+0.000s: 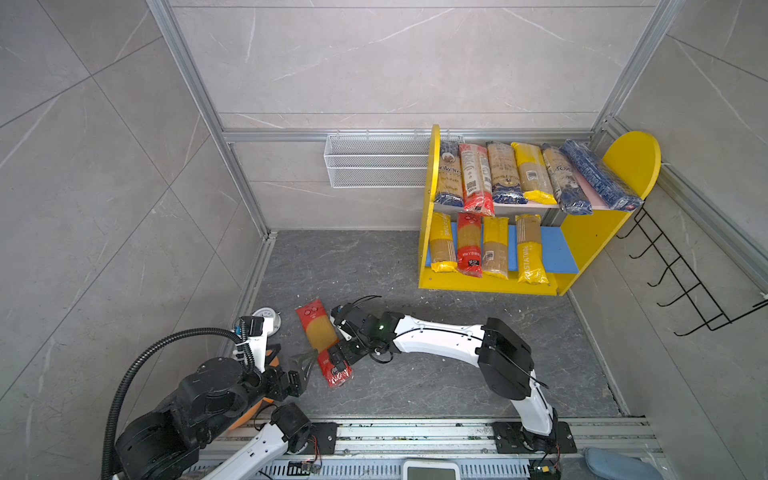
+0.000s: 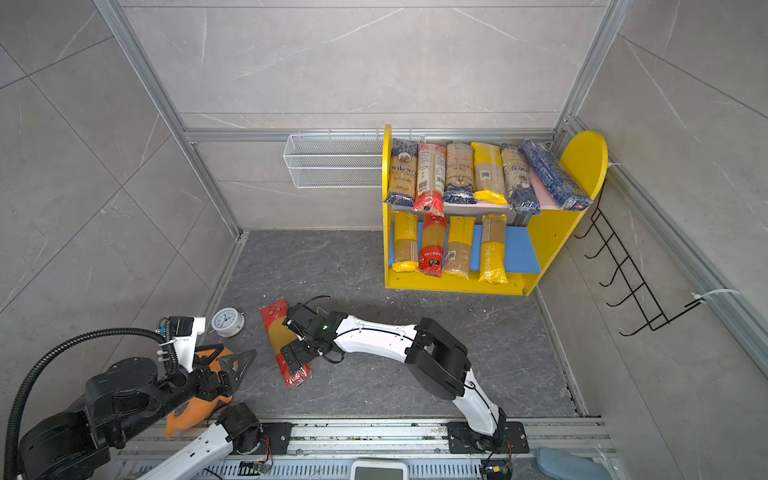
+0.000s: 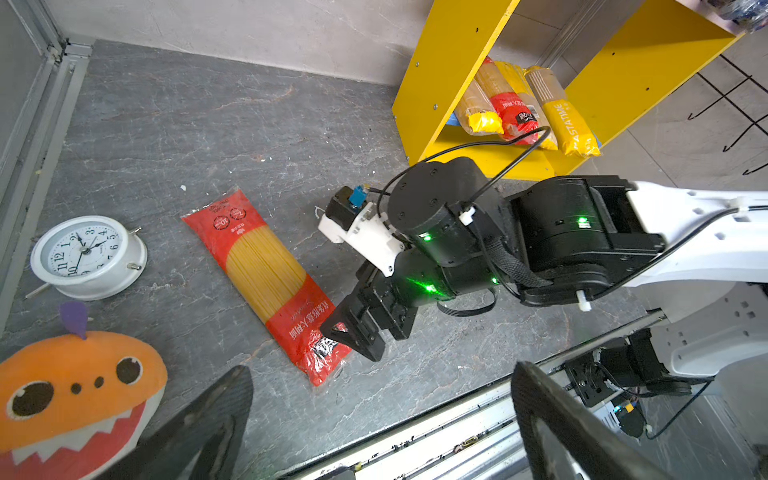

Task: Place and organize the pasta boxes and bags onto the shelf
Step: 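Grasp the red spaghetti pack on the floor with the right gripper, then lift the red pack and carry it onto the blue lower shelf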

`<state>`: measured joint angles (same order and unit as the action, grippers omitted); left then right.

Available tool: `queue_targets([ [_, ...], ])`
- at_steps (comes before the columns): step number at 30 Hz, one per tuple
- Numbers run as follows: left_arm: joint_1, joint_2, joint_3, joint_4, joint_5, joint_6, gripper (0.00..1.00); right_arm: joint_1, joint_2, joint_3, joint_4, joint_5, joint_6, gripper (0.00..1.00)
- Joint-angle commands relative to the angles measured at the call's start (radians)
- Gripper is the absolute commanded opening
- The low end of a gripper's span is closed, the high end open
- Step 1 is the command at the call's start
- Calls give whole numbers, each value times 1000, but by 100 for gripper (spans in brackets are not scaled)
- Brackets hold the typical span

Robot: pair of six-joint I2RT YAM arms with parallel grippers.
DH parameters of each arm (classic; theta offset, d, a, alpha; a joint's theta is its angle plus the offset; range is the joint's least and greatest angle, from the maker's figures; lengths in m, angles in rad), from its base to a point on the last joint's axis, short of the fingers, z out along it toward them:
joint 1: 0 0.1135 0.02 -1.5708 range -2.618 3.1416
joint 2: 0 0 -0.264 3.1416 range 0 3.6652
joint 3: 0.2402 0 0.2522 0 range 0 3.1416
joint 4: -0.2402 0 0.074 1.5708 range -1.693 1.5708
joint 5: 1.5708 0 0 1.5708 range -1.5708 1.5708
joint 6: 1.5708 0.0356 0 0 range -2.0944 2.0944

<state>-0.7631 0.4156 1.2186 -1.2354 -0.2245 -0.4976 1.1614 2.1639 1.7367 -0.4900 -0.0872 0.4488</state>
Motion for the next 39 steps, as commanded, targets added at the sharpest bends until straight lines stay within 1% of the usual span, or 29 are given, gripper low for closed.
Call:
queue_targets([
  [1, 3, -3, 28, -22, 19, -14, 100, 22, 89, 91, -45, -29, -26, 100],
  [3, 3, -5, 33, -28, 17, -9, 100, 36, 141, 148, -70, -22, -30, 100],
  [5, 3, -6, 39, -37, 16, -7, 100, 49, 192, 209, -106, 17, -32, 100],
  [10, 3, -12, 51, -47, 17, -7, 100, 62, 269, 313, -197, 176, -30, 100],
  [15, 3, -15, 52, -45, 16, -7, 100, 62, 297, 346, -268, 293, -37, 100],
  [18, 3, -11, 55, -45, 14, -6, 100, 59, 275, 305, -253, 311, -51, 100],
  [21, 2, -4, 57, -40, 6, 2, 100, 46, 311, 339, -298, 291, -63, 99],
  [23, 2, 4, 56, -30, 3, 12, 100, 43, 324, 337, -295, 270, -70, 98],
  [24, 2, 11, 56, -26, 4, 15, 100, 42, 325, 330, -290, 256, -71, 94],
  [25, 2, 19, 59, -23, 3, 18, 100, 39, 321, 318, -282, 232, -73, 84],
  [27, 3, 32, 62, -17, 6, 22, 100, 35, 301, 276, -262, 222, -64, 52],
  [28, 2, 37, 64, -13, 6, 24, 100, 30, 282, 240, -244, 207, -64, 42],
  [29, 3, 42, 66, -10, 8, 26, 100, 27, 266, 213, -228, 195, -62, 34],
  [30, 3, 48, 65, -6, 8, 30, 100, 21, 238, 165, -206, 185, -58, 22],
  [31, 2, 54, 68, -1, 8, 33, 100, 12, 204, 117, -180, 172, -53, 0],
  [34, 3, 83, 82, 10, 8, 50, 100, -11, 79, -35, -115, 162, -28, 0],
  [39, 3, 185, 117, 46, 26, 108, 100, -48, -149, -235, -63, 145, 15, 0],
])
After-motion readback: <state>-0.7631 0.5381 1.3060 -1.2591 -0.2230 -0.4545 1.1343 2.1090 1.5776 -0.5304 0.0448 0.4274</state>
